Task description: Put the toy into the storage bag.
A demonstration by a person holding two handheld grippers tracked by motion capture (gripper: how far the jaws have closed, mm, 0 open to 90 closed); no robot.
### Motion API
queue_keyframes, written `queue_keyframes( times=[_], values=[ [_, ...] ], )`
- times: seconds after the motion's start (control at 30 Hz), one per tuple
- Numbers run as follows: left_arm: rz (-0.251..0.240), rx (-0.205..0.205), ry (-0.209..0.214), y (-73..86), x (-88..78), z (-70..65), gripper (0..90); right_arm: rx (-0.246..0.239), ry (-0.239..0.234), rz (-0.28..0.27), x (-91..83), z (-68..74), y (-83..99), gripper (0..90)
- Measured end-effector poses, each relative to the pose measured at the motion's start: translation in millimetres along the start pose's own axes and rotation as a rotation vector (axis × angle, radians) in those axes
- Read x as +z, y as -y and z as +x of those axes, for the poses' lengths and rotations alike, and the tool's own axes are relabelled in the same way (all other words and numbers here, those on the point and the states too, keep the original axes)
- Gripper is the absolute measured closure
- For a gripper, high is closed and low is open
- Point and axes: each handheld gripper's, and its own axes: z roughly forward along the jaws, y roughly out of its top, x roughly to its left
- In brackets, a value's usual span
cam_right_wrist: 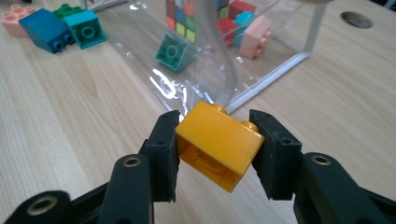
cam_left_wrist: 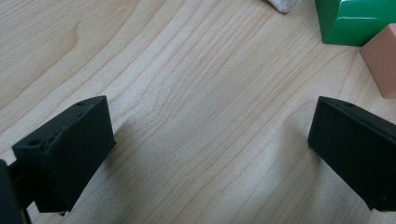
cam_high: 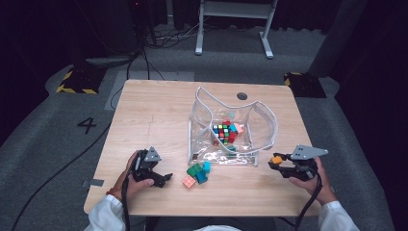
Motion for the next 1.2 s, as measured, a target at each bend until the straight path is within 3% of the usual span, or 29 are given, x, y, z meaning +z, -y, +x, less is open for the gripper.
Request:
queue_keyframes(
  times=[0.13,0.27,0.6,0.83,1.2],
  values=[
    [0.0,0.0,0.0,0.0,0.0,0.0,0.4,0.009,0.023,-0.025,-13.6,-10.5,-6.3,55.2],
    [0.0,0.0,0.0,0.0,0.0,0.0,0.4,0.001,0.075,-0.058,-26.1,-20.8,-18.1,55.2],
    [0.0,0.0,0.0,0.0,0.0,0.0,0.4,-0.009,0.135,-0.104,-42.7,-41.0,-54.6,55.3],
    [0.0,0.0,0.001,0.0,0.0,0.0,0.4,-0.014,0.15,-0.122,-45.9,-53.6,-83.8,55.3],
    [0.0,0.0,0.001,0.0,0.0,0.0,0.4,-0.028,0.133,-0.166,-48.7,-66.3,-134.1,55.3]
  ],
)
